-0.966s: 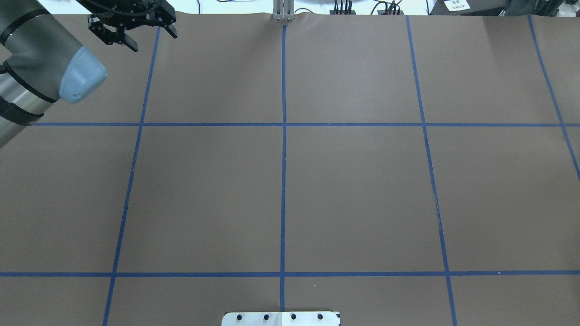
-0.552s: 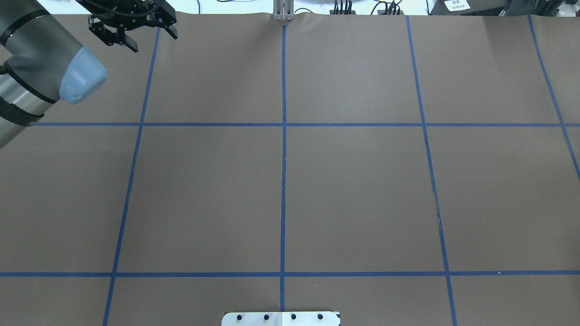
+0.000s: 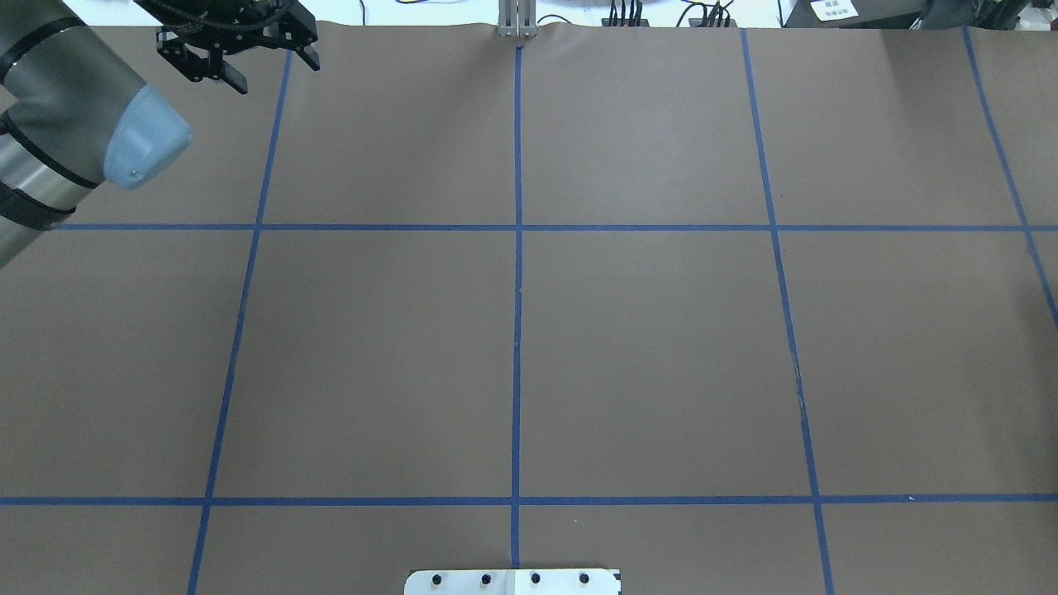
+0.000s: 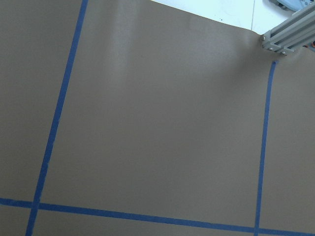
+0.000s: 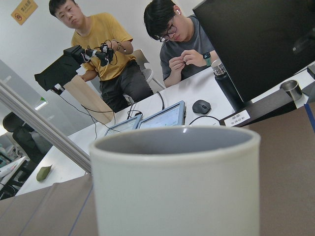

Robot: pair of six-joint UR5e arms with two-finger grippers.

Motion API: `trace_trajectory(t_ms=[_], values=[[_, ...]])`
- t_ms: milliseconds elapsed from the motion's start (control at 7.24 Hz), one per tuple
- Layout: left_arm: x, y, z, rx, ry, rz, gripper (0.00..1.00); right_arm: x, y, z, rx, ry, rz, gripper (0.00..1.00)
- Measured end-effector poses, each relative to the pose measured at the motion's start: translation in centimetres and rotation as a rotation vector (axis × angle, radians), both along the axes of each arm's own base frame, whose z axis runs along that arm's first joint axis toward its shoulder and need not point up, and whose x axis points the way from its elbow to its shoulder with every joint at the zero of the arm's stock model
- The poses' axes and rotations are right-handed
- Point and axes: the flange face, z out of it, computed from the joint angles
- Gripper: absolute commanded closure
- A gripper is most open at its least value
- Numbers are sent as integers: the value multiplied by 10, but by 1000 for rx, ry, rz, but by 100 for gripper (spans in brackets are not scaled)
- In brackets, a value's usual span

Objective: Left arm hands cup to right arm to dump lemon

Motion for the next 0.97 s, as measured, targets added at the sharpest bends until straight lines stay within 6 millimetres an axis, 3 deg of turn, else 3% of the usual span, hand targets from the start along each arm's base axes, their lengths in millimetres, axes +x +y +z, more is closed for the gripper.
trace_trajectory(t_ms=[276, 414, 690, 966], values=[[-7, 8, 12, 26, -11, 18, 0, -51, -67, -40, 59, 138, -19, 70], [-10, 10, 16, 32, -14, 21, 0, -89, -93, -54, 94, 225, -6, 70], [-11, 12, 19, 33, -15, 23, 0, -185, -140, -90, 160, 421, 19, 70], [-9, 13, 17, 25, -8, 25, 0, -311, -161, -152, 240, 566, 38, 70]])
